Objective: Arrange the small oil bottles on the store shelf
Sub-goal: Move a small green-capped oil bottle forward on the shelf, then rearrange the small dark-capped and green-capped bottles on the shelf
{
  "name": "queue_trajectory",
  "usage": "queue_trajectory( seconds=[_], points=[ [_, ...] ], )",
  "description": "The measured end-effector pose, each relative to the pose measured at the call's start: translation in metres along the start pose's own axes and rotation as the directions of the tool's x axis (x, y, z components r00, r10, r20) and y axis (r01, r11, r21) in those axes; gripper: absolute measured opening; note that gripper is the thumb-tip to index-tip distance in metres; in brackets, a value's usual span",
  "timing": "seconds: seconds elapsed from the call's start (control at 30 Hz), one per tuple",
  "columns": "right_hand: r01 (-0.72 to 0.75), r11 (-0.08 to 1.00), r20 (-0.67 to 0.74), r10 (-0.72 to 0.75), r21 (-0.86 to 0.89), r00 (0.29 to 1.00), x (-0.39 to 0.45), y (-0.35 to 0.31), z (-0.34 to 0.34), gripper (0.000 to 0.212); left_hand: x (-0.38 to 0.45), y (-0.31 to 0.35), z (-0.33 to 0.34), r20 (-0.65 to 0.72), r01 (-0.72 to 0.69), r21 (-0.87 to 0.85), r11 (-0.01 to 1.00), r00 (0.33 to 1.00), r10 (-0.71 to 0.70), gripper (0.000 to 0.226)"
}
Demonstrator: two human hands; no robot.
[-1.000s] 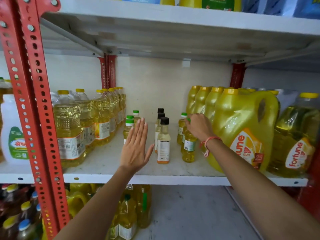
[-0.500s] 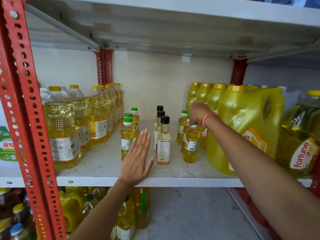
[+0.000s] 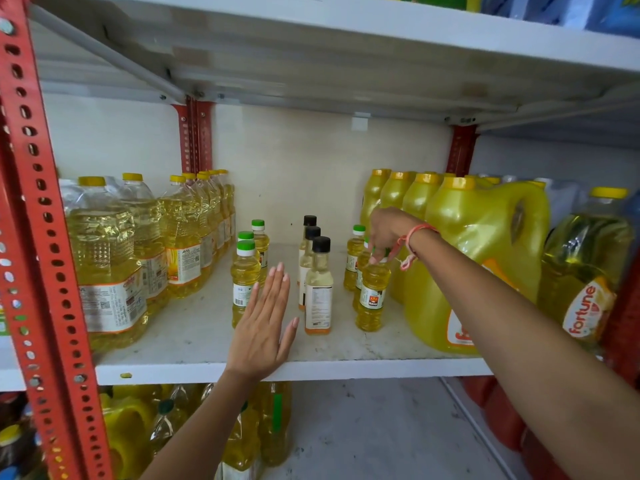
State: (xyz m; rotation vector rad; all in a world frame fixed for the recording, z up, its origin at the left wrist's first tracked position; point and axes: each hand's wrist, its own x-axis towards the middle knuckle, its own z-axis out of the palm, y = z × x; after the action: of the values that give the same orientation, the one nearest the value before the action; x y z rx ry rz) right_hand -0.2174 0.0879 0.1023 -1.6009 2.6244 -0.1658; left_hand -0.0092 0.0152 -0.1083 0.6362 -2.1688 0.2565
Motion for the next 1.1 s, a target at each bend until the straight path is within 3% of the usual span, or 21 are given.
queue_trajectory(
  seconds=[0.3,0.77,0.97,1.1],
  points=[
    [0.084,0.982,0.103,-0.067,-0.169,0.992,-0.046,0.004,-0.011,0.044,0.001,0.003,-0.003,0.015,0.027,0.005,1.0,1.0,-0.027,0.067],
    [0.096,0.984,0.132,-0.077,-0.147,0.988,-0.059,0.006,-0.014,0.045,-0.001,0.005,-0.008,0.066,0.033,0.022,0.999,0.997,-0.034,0.069],
    [0.04,0.996,0.169,-0.025,-0.085,0.985,-0.058,0.011,-0.014,0.046,-0.01,-0.002,-0.011,0.117,-0.044,0.08,0.996,0.993,0.035,0.071],
    [0.038,0.996,0.164,-0.025,-0.075,0.986,-0.06,0.011,-0.015,0.048,-0.026,-0.02,-0.018,0.131,-0.024,0.146,0.989,0.991,0.005,0.074]
  ],
)
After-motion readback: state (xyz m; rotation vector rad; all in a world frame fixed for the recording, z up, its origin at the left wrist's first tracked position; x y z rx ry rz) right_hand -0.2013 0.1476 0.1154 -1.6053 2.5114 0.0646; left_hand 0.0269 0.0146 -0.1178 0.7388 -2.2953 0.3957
